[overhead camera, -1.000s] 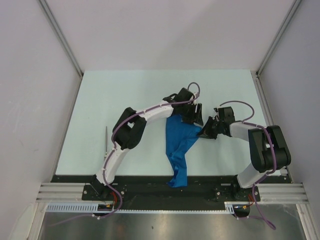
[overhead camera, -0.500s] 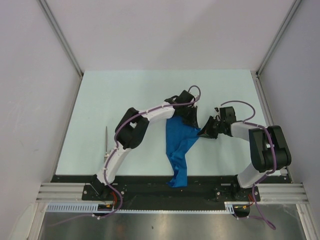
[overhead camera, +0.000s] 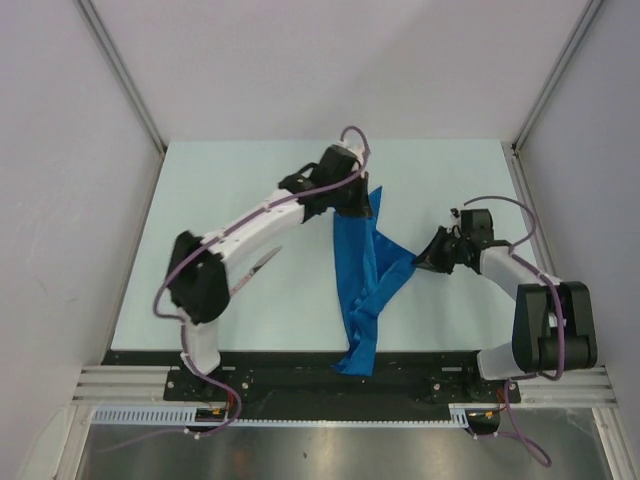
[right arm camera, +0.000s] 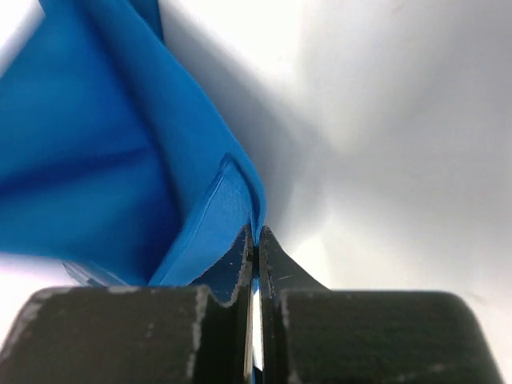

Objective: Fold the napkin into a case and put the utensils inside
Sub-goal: Pick up the crumpled napkin from the center of the board, then place the crumpled napkin at the center of the board, then pick up the crumpled napkin from the center of the board.

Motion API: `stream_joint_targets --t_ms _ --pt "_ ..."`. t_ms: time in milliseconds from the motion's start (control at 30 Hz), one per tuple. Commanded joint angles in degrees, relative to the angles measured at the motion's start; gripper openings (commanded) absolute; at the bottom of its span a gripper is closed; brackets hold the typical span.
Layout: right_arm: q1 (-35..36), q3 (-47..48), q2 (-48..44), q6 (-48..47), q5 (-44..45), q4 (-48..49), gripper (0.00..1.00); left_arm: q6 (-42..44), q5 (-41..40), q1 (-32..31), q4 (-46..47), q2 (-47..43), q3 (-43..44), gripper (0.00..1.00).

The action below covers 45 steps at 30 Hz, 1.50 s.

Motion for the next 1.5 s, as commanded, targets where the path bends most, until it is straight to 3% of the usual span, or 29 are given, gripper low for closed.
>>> stream_joint_targets --t_ms 0,200,400,533,633,667,700,800,833,933,1000,1033,1067,1100,1133,1167,1200,1233,1267,1300,1400,1467 --pt "-3.28 4.68 -11.21 -3.05 3.73 -9.88 0.0 2.93 -11.13 1.43 1.91 -21.18 -6.21 0.0" --pt "-9.77 7.15 -26.96 -2.18 11.11 -21.14 0.0 -0.84 -22.46 1.61 5.36 -42.14 -24.05 0.0" --pt "-14.8 9.87 -23.84 -3.59 16.13 -23.09 0.0 -12.62 -32.04 3.37 -1.42 -54.28 -41.62 0.0" --pt "-14.89 14.52 -14.88 -1.22 14.01 -14.84 0.0 -14.91 -30.92 6.97 -0.19 -56.49 -50.25 0.0" --pt "-14.36 23.82 -3.21 -2.08 11.23 -10.45 0.0 -15.88 -29.69 8.9 1.48 -54.39 -52.8 0.0" --pt "-14.19 27.33 4.66 -2.7 9.29 -10.43 0.0 -15.79 -29.59 9.25 2.09 -53.77 -53.42 0.0" --pt "-13.84 35.89 8.57 -3.23 6.31 -10.69 0.0 -15.62 -29.59 9.35 3.31 -52.37 -53.68 0.0" --pt "-12.08 49.38 23.57 -5.51 2.43 -14.19 0.0 -15.44 -27.76 9.52 5.68 -49.91 -53.95 0.0" --pt "-11.73 57.43 27.2 -5.87 1.8 -15.94 0.0 -15.01 -26.79 9.61 6.48 -49.2 -54.3 0.0" --pt "-10.76 70.1 36.88 -6.22 2.15 -17.8 0.0 -15.18 -26.61 9.61 7.19 -47.44 -54.3 0.0" --pt "-10.67 80.13 45.98 -6.13 1.53 -23.84 0.16 -15.18 -25.47 9.52 8.85 -47.09 -54.74 0.0" --pt "-10.5 89.85 48.48 -6.31 3.27 -33.53 0.29 -15.26 -25.03 9.52 9.3 -46.39 -54.92 0.0" --pt "-10.06 93.94 50.6 -6.83 6.08 -38.41 0.56 -15.27 -24.76 9.52 9.65 -45.77 -54.74 0.0" --pt "-9.53 95.38 51.31 -7.62 15.15 -42.55 0.65 -15.18 -24.58 9.61 9.92 -45.25 -54.57 0.0" --pt "-8.05 94.61 48.97 -7.28 20.12 -46.94 0.71 -15.18 -24.32 9.52 10.01 -43.93 -54.04 0.0" --pt "-7.51 85.9 46.25 -6.75 24.08 -47.16 0.77 -15.09 -24.06 9.52 10.18 -43.23 -53.78 0.0" --pt "-6.81 79.64 43.09 -5.62 26.91 -45.77 0.79 -15.18 -23.27 9.52 10.36 -42.52 -53.43 0.0" --pt "-5.41 71.22 34.19 -5.08 27.11 -40.62 0.79 -15.18 -22.57 9.61 10.79 -41.82 -52.99 0.0" --pt "-4.18 57.65 30.18 -4.82 27.46 -37.88 0.8 -15.18 -22.04 9.52 11.67 -40.68 -52.9 0.0" --pt "-2.34 50.81 25.35 -4.55 30.86 -35.76 0.81 -15.26 -20.99 9.61 12.02 -40.15 -52.81 0.0" --pt "6.18 32.46 11.36 -5.52 35.62 -31.0 0.85 -15.27 -19.05 9.61 13.17 -39.0 -52.11 0.0" --pt "13.72 26.25 4.96 -5.08 36.51 -31.43 0.85 -15.09 -17.38 9.61 13.61 -38.91 -51.93 0.0"
